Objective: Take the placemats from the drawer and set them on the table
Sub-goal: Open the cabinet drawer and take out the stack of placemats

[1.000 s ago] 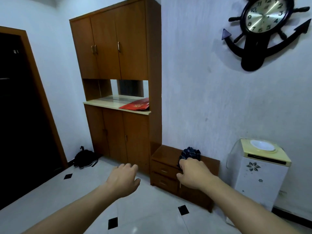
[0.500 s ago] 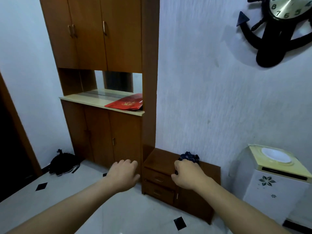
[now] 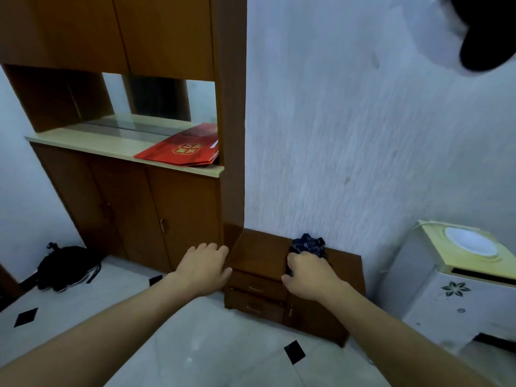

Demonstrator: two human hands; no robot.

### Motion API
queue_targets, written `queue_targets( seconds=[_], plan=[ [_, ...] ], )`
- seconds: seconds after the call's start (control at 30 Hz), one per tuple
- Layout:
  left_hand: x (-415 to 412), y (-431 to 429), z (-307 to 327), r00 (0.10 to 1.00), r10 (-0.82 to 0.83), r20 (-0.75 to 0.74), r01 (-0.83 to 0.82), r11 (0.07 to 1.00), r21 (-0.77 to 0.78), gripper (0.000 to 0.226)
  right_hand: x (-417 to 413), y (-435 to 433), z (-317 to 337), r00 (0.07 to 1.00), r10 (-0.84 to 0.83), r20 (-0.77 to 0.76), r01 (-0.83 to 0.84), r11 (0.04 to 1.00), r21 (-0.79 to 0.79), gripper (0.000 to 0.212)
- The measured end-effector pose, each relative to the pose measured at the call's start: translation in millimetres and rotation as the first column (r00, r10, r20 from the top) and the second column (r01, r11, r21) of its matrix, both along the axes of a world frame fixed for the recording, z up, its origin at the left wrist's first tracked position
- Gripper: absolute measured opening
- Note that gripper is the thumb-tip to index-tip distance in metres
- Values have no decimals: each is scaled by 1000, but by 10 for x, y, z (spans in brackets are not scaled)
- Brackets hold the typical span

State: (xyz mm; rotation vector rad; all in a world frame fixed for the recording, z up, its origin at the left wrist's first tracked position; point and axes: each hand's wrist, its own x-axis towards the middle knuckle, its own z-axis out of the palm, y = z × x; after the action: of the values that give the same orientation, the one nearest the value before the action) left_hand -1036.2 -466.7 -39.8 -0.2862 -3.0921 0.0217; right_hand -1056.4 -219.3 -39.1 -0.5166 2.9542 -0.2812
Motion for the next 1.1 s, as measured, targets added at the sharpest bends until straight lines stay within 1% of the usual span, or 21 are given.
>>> queue_targets(
  seconds=[0.13, 0.33, 0.5, 0.6, 0.77, 0.87, 1.0, 1.1],
  plan=[
    [-572, 6, -224, 998, 18, 61, -16, 1000, -24, 33, -583, -42, -224, 998, 4, 67, -3, 1000, -13, 24],
    [-1651, 128, -616, 994, 18, 111, -13, 999, -48, 34, -1739, 5, -705, 995, 13, 99, -6, 998, -64, 23],
    [-2464, 260, -1049, 981, 22, 194, -17, 999, -30, 37, -2579, 89, -1176, 988, 44, 147, -38, 998, -44, 24],
    [-2814, 307, -1310, 972, 17, 235, -12, 1000, -26, 38, -2935, 106, -1407, 987, 42, 157, -36, 999, -40, 24],
    [-3295, 348, -1825, 959, -4, 283, 6, 1000, -9, 39, -3310, 48, -1896, 975, 14, 222, 7, 996, -93, 25],
    [-3569, 354, -2285, 948, -30, 318, 32, 999, -1, 38, -3487, -16, -2301, 965, -12, 262, 46, 991, -125, 23],
    [-3878, 365, -3056, 915, -74, 397, 81, 997, 1, 42, -3675, -88, -2986, 961, -99, 259, 137, 981, -133, 18],
    [-4038, 352, -3696, 894, -105, 435, 110, 994, 15, 46, -3693, -137, -3610, 940, -167, 297, 217, 965, -145, 25]
  ],
)
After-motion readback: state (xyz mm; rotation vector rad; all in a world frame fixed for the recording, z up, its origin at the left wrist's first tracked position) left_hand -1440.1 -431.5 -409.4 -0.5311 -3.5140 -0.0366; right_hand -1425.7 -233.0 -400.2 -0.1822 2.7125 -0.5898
